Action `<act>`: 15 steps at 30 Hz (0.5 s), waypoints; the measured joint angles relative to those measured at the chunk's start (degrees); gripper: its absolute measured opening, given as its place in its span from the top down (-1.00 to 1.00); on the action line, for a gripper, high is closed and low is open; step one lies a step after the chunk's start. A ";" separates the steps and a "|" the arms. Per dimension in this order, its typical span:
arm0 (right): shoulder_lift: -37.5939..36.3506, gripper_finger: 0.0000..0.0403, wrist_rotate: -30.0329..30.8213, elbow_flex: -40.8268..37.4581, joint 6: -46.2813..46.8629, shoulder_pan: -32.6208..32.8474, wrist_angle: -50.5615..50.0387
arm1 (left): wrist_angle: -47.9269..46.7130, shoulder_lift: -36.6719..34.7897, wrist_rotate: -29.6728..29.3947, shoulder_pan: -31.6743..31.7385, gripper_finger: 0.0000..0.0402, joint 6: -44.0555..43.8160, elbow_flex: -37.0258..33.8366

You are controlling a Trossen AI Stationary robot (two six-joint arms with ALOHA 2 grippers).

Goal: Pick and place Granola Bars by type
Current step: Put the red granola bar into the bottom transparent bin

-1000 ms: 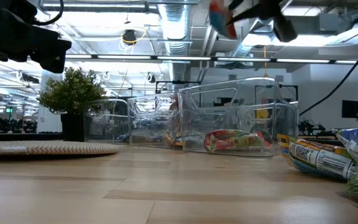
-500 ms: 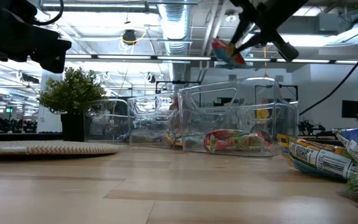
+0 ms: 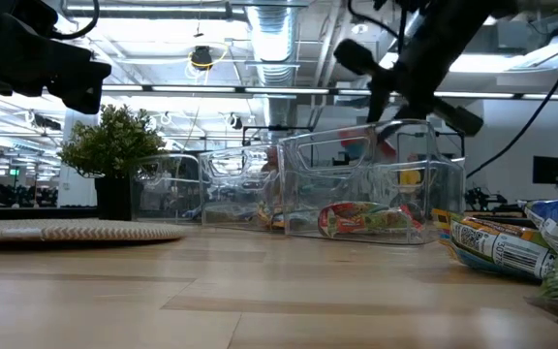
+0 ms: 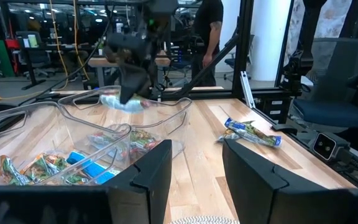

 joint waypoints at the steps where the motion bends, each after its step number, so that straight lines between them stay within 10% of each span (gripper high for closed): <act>1: 0.28 0.85 -0.80 0.00 0.02 -0.11 -0.10 | 0.00 -0.02 -0.01 -0.01 0.31 0.01 -0.01; 15: 2.89 0.68 -4.27 -0.75 -0.07 -0.36 0.97 | 0.00 -0.02 0.00 0.00 0.31 0.00 0.00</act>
